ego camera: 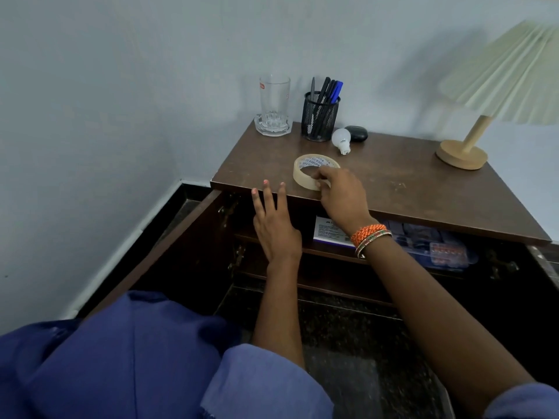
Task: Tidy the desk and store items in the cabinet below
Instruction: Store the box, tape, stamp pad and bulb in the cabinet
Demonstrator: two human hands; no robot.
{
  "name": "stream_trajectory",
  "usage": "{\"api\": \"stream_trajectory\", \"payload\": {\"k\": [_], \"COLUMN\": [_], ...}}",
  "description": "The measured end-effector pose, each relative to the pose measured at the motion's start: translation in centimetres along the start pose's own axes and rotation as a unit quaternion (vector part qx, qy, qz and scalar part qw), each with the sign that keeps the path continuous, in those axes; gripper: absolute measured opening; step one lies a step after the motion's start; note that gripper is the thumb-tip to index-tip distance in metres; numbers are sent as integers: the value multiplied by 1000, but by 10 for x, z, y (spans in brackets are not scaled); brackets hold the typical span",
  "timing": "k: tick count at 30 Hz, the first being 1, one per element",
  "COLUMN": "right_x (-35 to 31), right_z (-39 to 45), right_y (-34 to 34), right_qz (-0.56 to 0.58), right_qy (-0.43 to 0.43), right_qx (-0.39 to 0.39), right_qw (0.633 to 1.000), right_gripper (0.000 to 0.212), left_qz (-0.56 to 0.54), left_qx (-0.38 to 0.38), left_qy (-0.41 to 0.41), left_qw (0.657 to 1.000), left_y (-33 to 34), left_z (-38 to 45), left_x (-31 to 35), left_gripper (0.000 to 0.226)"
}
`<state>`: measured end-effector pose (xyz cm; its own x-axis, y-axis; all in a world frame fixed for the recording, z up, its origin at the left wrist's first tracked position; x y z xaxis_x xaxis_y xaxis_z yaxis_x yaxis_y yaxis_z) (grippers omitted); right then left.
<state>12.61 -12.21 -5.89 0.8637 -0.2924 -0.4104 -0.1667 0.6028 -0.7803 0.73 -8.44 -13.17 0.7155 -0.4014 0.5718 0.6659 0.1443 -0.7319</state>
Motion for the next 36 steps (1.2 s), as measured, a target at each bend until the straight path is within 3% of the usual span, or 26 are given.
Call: {"api": "stream_trajectory", "payload": {"k": [4,8,14,18,22,27,36], "right_x": [-1,-9,-18,-12,11,13,12], "right_z": [-5,-27,-83,-119,-126,-109,-71], "right_y": [-1,-7,-2,23,60,94,131], "right_qz": [-20,-38,-46,-26,-9,15,-92], "right_qy": [-13,-28,-88,-111,-50,-16,-22], "right_qx": [-22,-12,-51,-103,-152,-138,-130], "right_qw": [999,999,994,988,987,990,987], "right_gripper": [21,21,28,29,33,32,36], "left_qz": [0,-2,58,62,46,38,44], "left_qx": [7,46,-82,-152,-174,-200,-246], "left_qy": [0,-63,-147,-138,-131,-103,-83], "left_qw": [1000,997,984,977,975,974,965], "left_y": [0,4,39,53,56,61,76], "left_z": [-3,-23,-63,-68,-64,-58,-27], "left_x": [-1,-22,-71,-83,-85,-86,-84], "left_gripper": [92,100,110,111,112,105,93]}}
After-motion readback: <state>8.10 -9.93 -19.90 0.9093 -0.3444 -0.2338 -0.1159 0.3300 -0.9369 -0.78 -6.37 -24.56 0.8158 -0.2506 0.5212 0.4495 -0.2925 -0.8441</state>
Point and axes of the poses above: each hand's wrist, its own z-axis towards the middle knuckle, its own y-axis out of the palm, x = y × z, the point moved 6 cm from there along z, towards the middle knuckle, and after that the axes turned 5 degrees about x, right-handed, at the moved point
